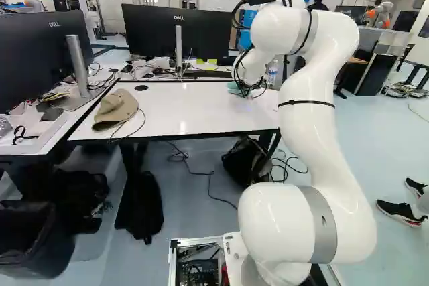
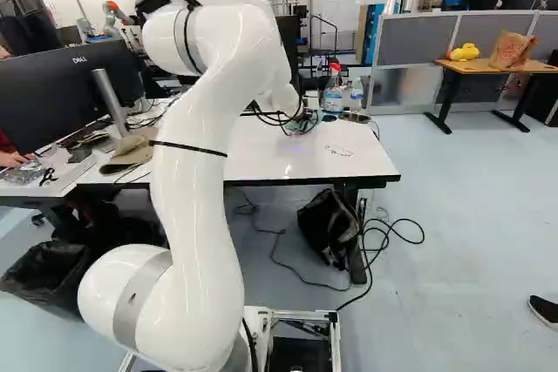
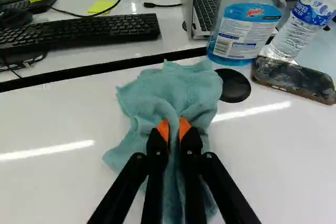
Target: Clean the table with the green towel
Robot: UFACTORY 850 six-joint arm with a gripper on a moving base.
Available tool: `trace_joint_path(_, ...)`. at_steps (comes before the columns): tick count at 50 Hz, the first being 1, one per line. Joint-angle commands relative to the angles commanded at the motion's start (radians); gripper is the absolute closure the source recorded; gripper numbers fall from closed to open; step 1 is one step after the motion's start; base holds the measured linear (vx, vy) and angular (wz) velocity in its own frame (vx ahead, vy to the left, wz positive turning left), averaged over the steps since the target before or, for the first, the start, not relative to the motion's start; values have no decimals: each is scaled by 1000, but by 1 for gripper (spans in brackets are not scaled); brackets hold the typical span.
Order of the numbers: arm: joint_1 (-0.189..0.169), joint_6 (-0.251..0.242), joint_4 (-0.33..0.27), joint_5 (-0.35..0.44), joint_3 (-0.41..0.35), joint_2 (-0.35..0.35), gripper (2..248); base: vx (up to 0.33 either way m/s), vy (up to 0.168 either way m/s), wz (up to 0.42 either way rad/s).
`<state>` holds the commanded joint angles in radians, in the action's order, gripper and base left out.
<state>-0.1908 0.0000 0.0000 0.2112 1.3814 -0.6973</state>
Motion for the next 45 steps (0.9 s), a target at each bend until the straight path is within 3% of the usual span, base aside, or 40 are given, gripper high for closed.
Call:
trace_joint_path(12, -6, 0, 0, 0, -69, 50, 208, 0, 0, 0)
trace_joint_path(27, -6, 0, 0, 0, -79, 69, 208, 0, 0, 0)
trace_joint_path(45, -9, 0, 0, 0, -182, 177, 208, 0, 0, 0)
